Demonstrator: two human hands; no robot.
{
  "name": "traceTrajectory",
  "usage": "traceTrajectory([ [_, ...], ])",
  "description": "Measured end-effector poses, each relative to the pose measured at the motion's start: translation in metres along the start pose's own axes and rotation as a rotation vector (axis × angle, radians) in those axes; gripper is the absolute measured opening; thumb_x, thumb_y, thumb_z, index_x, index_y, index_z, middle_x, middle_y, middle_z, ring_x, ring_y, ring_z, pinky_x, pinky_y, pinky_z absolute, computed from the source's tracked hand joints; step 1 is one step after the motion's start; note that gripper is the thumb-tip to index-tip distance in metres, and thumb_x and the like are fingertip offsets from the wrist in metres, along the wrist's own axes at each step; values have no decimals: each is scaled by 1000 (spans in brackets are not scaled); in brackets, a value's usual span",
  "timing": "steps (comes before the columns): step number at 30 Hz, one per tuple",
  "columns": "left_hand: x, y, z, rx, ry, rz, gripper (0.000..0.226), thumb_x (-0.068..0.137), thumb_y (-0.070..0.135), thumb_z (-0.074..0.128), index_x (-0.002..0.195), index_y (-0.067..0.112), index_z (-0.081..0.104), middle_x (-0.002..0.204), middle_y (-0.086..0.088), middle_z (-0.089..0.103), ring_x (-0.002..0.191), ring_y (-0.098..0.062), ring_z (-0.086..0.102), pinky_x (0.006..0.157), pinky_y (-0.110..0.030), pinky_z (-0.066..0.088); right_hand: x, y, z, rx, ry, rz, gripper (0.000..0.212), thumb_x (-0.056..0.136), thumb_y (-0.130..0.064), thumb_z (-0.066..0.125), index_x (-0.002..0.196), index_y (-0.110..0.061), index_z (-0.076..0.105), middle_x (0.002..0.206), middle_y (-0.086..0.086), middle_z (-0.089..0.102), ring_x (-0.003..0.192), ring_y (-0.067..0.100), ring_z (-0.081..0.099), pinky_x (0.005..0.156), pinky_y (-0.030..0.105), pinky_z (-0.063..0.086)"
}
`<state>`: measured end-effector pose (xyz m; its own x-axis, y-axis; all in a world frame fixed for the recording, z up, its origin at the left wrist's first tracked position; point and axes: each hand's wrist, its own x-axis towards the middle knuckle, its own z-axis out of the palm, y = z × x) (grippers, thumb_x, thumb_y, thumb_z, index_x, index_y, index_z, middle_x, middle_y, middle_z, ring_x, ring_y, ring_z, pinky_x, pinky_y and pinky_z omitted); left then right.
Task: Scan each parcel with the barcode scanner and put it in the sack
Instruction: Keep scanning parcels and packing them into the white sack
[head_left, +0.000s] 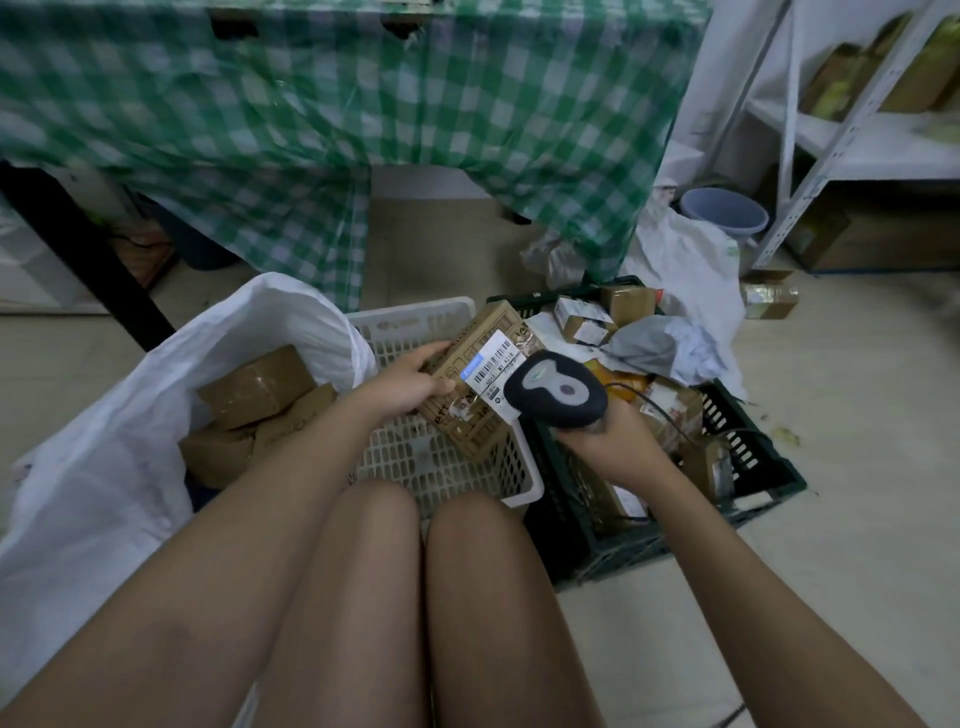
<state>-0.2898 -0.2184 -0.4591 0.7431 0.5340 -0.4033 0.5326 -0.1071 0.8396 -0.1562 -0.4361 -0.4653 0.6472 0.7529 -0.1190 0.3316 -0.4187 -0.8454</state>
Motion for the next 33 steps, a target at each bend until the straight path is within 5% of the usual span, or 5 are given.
traceTrajectory([
  [3, 3, -1, -2, 8, -8, -21, 65, 92, 10, 59, 147, 35, 33, 125, 1, 58, 95, -17, 63, 74, -33, 51, -12, 1, -1, -151, 12, -37, 21, 82, -16, 68, 86, 3, 62, 76, 16, 68, 78, 29, 66, 63, 39, 52],
  [6, 5, -3, -1, 16, -6, -27, 65, 92, 10, 59, 146, 36, 34, 126, 0, 58, 97, -19, 62, 81, -37, 52, -18, -3, -1, -210, 49, -48, 25, 83, -14, 69, 93, 7, 64, 85, 19, 69, 84, 32, 64, 71, 39, 52],
  [10, 6, -7, 0, -5, -9, -25, 66, 92, 8, 59, 146, 35, 34, 134, -1, 54, 104, -21, 60, 80, -36, 51, -20, -4, -5, -421, 79, -85, 23, 86, -25, 67, 88, -3, 65, 77, 9, 68, 76, 23, 62, 60, 31, 44],
  [14, 8, -8, -1, -5, -6, -22, 65, 92, 8, 59, 146, 35, 34, 134, 0, 54, 107, -23, 59, 90, -42, 50, -21, -8, -12, -513, 109, -82, 27, 86, -31, 65, 91, -4, 64, 80, 11, 68, 79, 27, 63, 66, 36, 49],
  [33, 7, -9, -2, -18, 1, -14, 65, 92, 9, 59, 146, 35, 34, 122, 5, 53, 105, -22, 59, 93, -45, 50, -31, -21, -20, -356, 117, -33, 33, 84, -27, 69, 102, -1, 65, 94, 16, 70, 91, 30, 64, 80, 46, 54],
])
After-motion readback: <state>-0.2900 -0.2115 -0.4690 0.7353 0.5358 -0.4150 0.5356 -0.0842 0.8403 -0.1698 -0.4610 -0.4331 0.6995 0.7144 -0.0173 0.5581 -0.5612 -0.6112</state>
